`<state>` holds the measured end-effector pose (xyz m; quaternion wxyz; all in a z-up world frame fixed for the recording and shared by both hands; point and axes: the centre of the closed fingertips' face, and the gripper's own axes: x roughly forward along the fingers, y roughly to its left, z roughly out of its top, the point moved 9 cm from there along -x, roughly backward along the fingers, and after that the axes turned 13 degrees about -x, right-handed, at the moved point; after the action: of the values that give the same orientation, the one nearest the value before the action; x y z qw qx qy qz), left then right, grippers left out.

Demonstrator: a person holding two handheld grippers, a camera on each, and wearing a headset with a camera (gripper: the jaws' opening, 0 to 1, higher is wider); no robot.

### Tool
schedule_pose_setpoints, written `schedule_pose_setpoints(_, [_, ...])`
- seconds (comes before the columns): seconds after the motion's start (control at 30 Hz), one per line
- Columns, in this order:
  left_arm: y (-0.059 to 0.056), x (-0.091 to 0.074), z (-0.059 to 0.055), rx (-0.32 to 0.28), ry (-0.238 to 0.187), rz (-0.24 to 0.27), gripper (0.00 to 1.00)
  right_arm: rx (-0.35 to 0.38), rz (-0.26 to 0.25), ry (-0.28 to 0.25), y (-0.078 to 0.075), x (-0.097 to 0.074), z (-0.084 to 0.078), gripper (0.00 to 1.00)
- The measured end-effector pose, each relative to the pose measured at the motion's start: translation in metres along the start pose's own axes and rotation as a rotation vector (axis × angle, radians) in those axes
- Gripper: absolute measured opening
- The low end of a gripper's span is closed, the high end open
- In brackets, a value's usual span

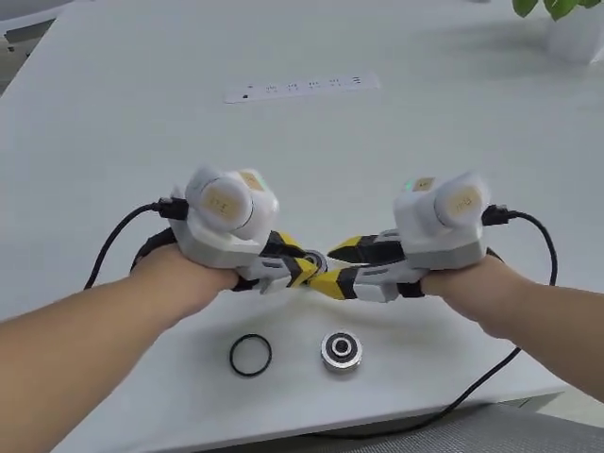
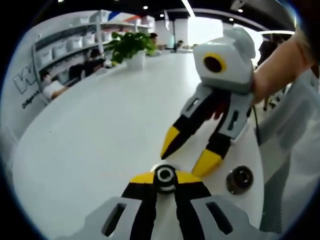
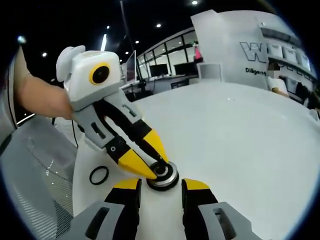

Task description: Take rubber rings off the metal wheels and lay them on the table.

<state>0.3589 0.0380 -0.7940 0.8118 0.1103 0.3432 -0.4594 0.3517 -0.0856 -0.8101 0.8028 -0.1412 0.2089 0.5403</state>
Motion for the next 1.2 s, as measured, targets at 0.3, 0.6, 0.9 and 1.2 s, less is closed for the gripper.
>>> schedule_pose_setpoints(0.3, [-0.0007, -0.0046, -0.0011, -0.006, -0.009, 0.011, 0.14, -0.065, -0.027, 0.025, 0.0006, 0.0084, -0.0008, 0.27])
schedule_pose_setpoints(0.6, [-0.0013, -0.0080, -0.0020, -0.011, -0.016, 0.014, 0.14, -0.053, -0.033, 0.038, 0.0006, 0.0023, -0.0060, 0.21])
schedule_pose_setpoints(0.9, [-0.0020, -0.0095, -0.0019, -0.018, -0.019, 0.019, 0.14, -0.054, -0.034, 0.045, 0.0013, 0.0008, -0.0068, 0.16])
schedule_pose_setpoints(1.2, [-0.0013, -0.0094, -0.0019, -0.025, -0.023, 0.022, 0.14, -0.101, -0.060, 0.065, 0.0020, -0.0003, -0.0055, 0.19])
